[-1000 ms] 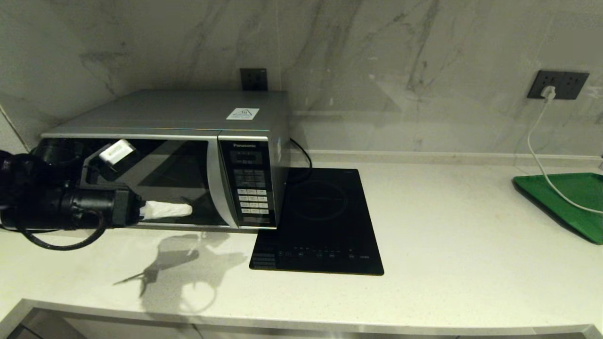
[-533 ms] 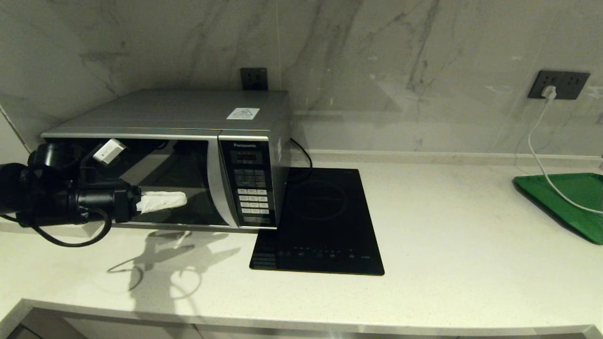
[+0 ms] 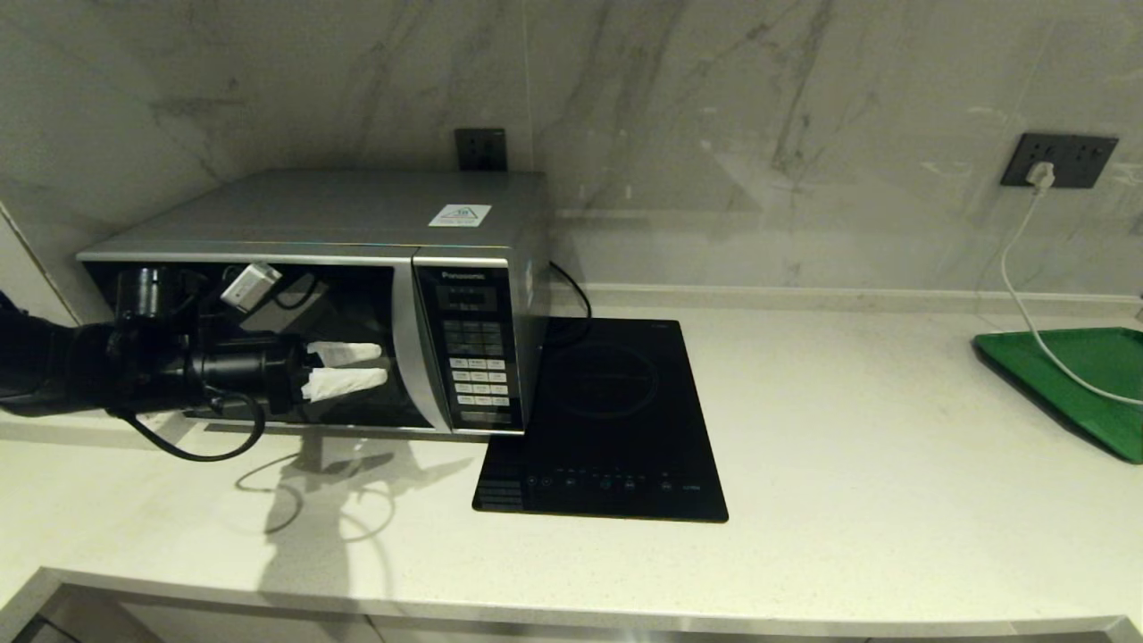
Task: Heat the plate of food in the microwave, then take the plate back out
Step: Open the microwave oven
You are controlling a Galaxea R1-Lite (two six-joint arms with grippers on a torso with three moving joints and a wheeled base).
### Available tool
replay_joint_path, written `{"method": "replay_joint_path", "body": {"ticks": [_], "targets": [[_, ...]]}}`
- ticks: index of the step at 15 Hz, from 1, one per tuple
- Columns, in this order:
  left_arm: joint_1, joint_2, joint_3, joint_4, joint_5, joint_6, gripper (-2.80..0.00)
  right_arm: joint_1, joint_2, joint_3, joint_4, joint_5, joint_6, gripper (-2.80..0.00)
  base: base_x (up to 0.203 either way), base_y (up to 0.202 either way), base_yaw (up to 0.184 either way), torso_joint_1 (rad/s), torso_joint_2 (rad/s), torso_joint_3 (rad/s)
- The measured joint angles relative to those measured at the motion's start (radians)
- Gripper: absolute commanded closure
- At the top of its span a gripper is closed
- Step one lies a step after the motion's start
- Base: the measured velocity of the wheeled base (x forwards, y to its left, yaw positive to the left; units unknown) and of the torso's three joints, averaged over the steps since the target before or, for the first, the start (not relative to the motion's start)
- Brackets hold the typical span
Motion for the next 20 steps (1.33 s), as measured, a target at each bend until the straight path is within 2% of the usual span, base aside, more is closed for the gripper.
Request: {"method": "replay_joint_path", "body": {"ticks": [8,11,20], "targets": [[-0.060,0.041,-0.020,-0.006,0.000,0.002,-2.80,0.000,0.000,0.000,0.000,0.000,0.000,0.00,0.000,0.000,0.000,0.000,0.00,0.000],[-0.083,0.056,-0.021,-0.013,-0.002,0.029,-2.80,0.000,0.000,0.000,0.000,0.000,0.000,0.00,0.000,0.000,0.000,0.000,0.00,0.000],[-0.099,0.077,-0.039,-0.007,-0.041,0.022,-2.80,0.000,0.000,0.000,0.000,0.000,0.000,0.00,0.000,0.000,0.000,0.000,0.00,0.000]]}}
